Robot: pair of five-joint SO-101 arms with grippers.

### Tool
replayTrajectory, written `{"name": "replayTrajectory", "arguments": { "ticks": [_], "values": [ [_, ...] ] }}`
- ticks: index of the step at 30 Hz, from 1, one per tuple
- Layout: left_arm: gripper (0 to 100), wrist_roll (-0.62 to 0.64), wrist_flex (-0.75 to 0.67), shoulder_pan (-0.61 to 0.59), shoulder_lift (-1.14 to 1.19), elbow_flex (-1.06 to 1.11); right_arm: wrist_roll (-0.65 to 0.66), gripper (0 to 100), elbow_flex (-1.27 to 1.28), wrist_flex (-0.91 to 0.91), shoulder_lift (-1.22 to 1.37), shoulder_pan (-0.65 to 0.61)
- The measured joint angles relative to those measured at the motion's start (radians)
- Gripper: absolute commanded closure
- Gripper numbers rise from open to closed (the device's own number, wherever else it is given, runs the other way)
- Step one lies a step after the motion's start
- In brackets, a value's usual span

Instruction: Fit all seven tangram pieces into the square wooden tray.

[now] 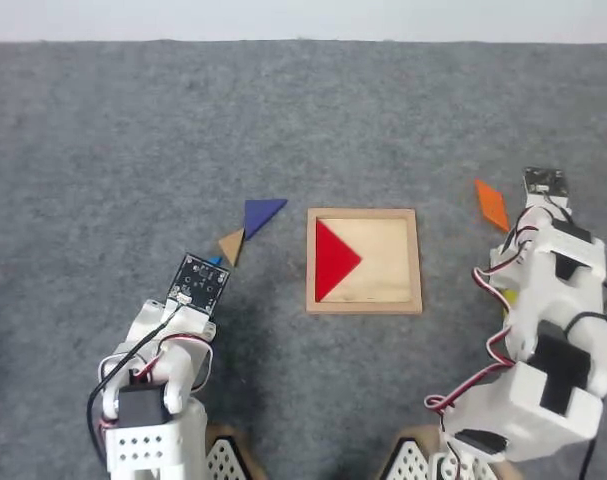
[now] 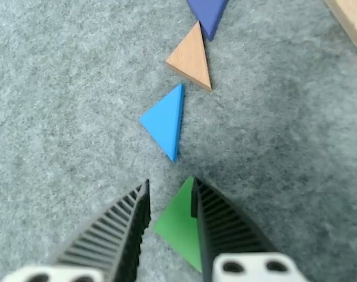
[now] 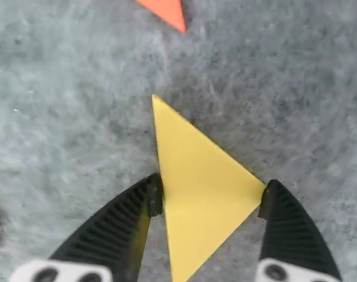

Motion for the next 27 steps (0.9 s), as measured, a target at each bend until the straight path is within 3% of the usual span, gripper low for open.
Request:
{"name": "replayTrajectory", "arguments": {
  "ticks": [11, 18, 27],
  "values": [
    [89, 0.000, 0.000, 0.000, 0.000, 0.000, 0.031, 74.9, -0.006, -0.005, 0.025, 0.006],
    [89, 0.000, 0.000, 0.000, 0.000, 0.000, 0.055, 61.2, 0.037, -0.005, 0.005, 0.003],
    [89, 0.000, 0.000, 0.000, 0.000, 0.000, 0.068, 71.9, 0.040, -0.005, 0.005, 0.008]
  ]
}}
